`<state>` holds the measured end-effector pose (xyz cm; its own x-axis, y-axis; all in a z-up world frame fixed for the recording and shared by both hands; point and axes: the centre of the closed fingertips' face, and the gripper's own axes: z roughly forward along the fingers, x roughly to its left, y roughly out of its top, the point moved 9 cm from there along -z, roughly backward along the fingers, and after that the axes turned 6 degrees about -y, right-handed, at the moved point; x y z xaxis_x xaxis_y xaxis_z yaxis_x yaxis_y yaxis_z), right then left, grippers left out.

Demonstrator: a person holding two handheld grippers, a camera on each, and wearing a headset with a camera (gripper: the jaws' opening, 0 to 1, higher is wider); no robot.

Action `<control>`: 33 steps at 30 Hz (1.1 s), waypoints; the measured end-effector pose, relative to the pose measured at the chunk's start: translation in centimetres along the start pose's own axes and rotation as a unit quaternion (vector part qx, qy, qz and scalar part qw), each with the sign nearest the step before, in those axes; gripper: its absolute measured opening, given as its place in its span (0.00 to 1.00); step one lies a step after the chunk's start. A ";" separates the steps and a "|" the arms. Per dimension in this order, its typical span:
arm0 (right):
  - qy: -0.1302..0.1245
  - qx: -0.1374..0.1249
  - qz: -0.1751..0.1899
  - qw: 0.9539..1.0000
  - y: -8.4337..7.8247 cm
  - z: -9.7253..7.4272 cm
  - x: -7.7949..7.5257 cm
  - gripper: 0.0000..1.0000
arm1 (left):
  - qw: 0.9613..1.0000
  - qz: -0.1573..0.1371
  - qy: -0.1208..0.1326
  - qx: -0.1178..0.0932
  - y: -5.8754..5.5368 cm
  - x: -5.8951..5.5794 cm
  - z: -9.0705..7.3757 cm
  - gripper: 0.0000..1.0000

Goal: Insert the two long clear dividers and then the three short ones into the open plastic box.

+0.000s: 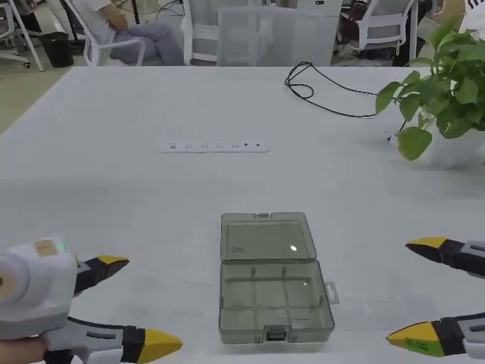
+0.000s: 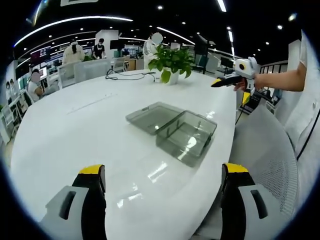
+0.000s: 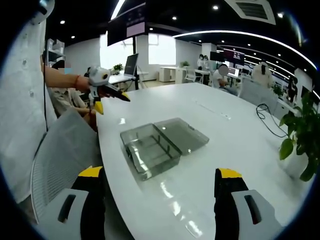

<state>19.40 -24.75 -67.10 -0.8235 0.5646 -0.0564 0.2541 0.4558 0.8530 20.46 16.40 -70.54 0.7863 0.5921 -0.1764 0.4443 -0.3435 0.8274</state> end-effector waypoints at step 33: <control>0.000 -0.005 0.016 1.000 -0.5 0.8 -0.3 0.91 | 0.981 -0.110 0.101 0.120 -3.6 2.6 0.8 0.60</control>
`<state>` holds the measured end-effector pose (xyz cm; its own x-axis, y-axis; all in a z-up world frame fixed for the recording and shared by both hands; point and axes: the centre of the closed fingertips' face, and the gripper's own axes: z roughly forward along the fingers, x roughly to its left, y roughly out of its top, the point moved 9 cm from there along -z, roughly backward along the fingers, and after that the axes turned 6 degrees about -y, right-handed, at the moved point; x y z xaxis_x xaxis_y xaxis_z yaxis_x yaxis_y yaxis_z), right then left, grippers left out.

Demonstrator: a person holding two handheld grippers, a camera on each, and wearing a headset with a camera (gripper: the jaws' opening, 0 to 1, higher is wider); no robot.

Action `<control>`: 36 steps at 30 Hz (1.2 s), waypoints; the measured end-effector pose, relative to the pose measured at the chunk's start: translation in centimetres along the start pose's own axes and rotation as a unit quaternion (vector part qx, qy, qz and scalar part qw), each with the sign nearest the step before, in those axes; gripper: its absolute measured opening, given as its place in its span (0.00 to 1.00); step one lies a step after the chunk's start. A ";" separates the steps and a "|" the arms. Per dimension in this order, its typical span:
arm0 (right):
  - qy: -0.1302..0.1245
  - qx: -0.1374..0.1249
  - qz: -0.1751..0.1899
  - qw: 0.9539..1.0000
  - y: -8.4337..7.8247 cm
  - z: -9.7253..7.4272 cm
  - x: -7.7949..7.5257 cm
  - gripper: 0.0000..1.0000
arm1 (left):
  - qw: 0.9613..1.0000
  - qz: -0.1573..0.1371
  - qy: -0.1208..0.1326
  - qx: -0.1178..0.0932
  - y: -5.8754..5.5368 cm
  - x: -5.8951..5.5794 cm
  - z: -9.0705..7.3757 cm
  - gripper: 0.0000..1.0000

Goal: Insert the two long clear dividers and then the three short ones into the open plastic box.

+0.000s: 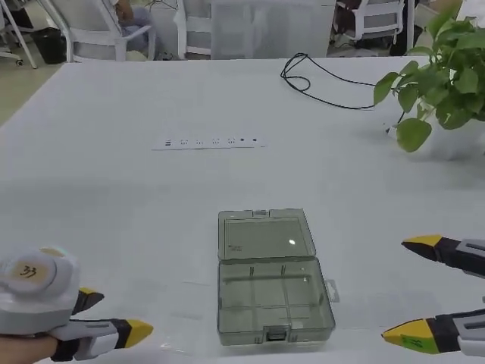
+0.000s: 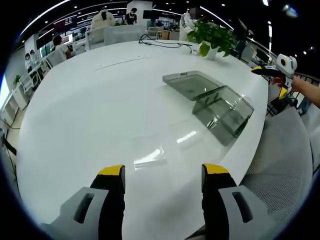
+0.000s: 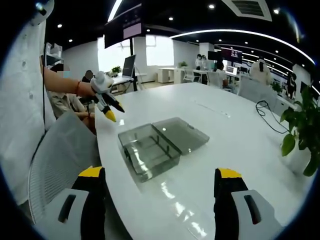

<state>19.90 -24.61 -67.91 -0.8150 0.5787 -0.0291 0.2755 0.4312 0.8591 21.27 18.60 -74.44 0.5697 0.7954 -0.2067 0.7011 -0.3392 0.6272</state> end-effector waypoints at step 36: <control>0.001 -0.003 0.011 1.000 -0.5 0.3 0.2 0.90 | 0.990 -0.016 0.077 0.118 -0.7 0.8 2.4 0.34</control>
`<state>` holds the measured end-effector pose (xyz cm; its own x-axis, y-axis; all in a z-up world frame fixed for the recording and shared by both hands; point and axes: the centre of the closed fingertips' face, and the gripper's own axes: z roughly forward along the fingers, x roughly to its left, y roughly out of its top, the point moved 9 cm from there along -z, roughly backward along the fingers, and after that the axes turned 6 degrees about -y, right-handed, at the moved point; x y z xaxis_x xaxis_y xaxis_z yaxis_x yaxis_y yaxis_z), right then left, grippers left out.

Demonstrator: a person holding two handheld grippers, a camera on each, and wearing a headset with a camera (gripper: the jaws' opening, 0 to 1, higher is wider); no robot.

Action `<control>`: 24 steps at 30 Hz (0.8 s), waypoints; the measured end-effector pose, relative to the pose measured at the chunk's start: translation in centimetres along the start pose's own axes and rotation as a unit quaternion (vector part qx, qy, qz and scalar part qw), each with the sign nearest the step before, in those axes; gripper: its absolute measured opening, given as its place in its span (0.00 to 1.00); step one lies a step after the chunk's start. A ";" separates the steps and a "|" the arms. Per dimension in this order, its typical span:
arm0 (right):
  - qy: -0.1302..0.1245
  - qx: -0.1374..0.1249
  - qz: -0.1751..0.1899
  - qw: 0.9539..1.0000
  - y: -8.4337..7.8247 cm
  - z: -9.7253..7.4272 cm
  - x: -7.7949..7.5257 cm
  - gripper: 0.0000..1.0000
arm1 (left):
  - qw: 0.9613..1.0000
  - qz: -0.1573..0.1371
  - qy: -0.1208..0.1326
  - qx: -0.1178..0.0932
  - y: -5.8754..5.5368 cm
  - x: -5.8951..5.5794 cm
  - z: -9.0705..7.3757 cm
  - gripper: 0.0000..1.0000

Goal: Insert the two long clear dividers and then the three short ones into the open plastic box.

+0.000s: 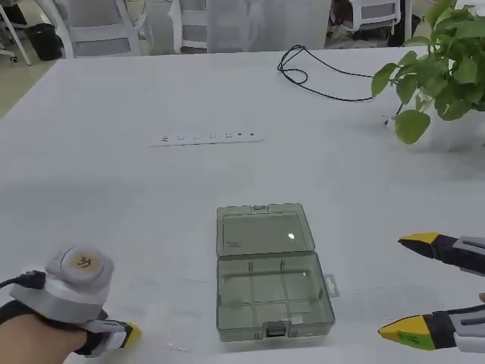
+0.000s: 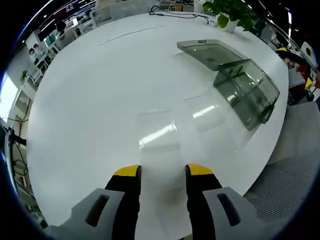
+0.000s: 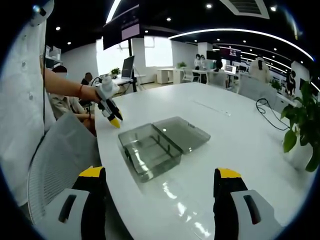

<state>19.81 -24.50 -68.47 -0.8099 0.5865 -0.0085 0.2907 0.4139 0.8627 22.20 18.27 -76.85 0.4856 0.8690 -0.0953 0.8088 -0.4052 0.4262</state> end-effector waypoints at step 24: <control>0.004 0.007 -0.003 1.000 -0.4 0.1 0.2 0.90 | 1.000 -0.023 -0.013 0.008 0.1 0.4 -0.1 0.31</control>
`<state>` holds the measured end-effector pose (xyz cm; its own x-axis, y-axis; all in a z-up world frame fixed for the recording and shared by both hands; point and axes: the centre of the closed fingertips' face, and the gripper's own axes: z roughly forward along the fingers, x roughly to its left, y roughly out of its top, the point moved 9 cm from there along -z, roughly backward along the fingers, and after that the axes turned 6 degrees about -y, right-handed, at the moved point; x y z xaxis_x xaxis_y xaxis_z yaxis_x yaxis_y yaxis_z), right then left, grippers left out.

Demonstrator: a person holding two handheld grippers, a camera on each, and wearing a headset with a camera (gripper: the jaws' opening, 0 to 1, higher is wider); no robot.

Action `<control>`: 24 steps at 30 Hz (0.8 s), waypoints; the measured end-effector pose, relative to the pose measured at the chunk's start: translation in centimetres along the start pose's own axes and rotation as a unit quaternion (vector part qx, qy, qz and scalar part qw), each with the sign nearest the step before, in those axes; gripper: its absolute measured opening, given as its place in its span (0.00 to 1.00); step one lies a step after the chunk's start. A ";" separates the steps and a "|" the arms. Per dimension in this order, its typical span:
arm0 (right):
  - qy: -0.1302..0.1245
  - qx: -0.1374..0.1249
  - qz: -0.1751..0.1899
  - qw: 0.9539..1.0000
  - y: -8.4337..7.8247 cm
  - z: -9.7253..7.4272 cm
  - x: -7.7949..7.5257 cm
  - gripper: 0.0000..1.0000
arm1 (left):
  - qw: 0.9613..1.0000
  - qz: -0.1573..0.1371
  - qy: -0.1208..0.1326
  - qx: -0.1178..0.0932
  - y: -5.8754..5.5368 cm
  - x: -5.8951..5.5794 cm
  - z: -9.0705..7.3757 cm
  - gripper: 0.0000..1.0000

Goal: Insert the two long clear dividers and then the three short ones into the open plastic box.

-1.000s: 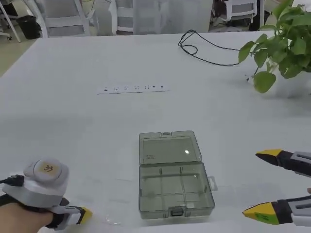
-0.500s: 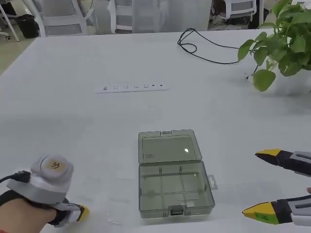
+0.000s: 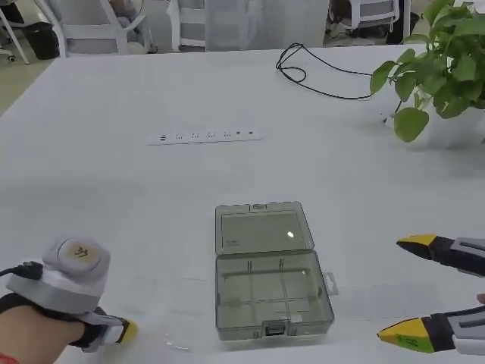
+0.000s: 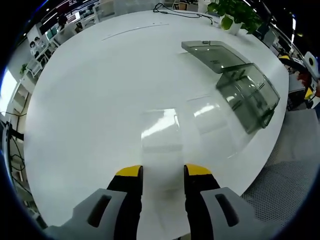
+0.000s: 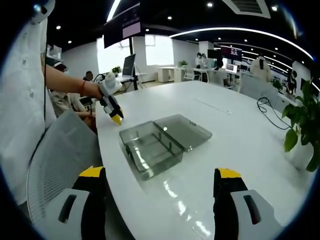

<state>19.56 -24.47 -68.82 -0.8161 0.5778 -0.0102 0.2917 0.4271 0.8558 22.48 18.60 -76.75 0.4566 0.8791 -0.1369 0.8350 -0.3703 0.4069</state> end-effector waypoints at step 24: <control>0.007 0.001 -0.003 1.000 0.6 0.5 0.4 0.88 | 0.996 -0.049 -0.030 -0.063 -0.2 -0.2 -1.9 0.30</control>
<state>19.63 -23.64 -68.52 -0.8241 0.5664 -0.0079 0.2880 0.4311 0.8551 21.64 19.03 -75.08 0.3953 0.8881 -0.2346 0.8330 -0.2389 0.4991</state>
